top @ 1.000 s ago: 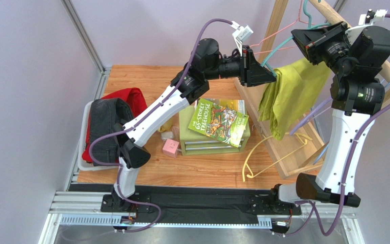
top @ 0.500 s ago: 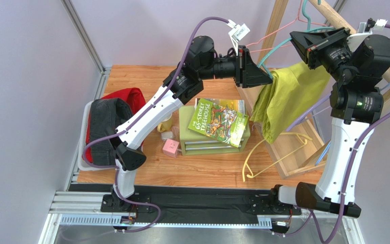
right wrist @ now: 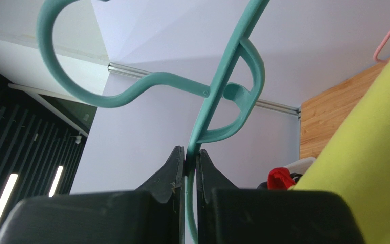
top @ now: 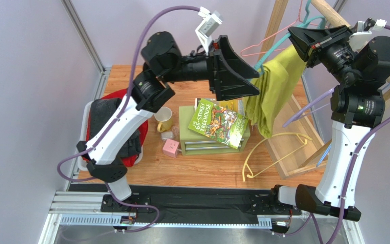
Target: Remove the trousers from the hanger
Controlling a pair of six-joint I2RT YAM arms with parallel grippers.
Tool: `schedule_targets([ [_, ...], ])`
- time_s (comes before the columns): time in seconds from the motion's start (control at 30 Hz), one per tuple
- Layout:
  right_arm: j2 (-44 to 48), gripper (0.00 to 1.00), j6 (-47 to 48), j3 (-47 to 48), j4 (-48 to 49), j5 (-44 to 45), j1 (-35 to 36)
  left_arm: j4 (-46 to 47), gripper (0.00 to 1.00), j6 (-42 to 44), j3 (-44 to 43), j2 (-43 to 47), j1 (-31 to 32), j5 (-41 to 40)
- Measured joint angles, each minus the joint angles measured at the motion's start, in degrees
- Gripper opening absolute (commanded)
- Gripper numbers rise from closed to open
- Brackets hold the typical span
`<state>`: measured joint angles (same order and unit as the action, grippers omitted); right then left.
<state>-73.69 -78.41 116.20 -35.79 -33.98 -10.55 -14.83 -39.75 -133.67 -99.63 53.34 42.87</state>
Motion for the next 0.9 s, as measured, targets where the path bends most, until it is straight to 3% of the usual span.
schedule_targets([
  [0.13, 0.1, 0.0, -3.0, 0.0, 0.3, -2.6, 0.0, -1.3, 0.77, 0.7, 0.0, 4.5, -1.0, 0.5],
  [0.37, -0.2, 0.0, -6.2, 3.0, 0.6, -7.1, 0.0, -4.1, 0.79, 4.3, 6.6, 15.6, -7.5, -3.9],
  [0.57, -0.9, 0.0, -10.4, 8.0, 3.8, -9.8, 0.0, -5.4, 0.8, 5.6, 2.7, 16.2, -8.5, -5.6],
  [0.73, -4.3, 0.0, -18.0, 15.0, 12.6, -13.0, 0.0, -9.0, 0.85, 9.2, 5.9, 16.4, -8.5, -7.3],
  [0.9, -4.6, 0.0, -24.6, 15.2, 19.8, -15.2, 0.2, -13.9, 1.0, 13.9, 7.8, 15.4, -6.0, -12.3],
])
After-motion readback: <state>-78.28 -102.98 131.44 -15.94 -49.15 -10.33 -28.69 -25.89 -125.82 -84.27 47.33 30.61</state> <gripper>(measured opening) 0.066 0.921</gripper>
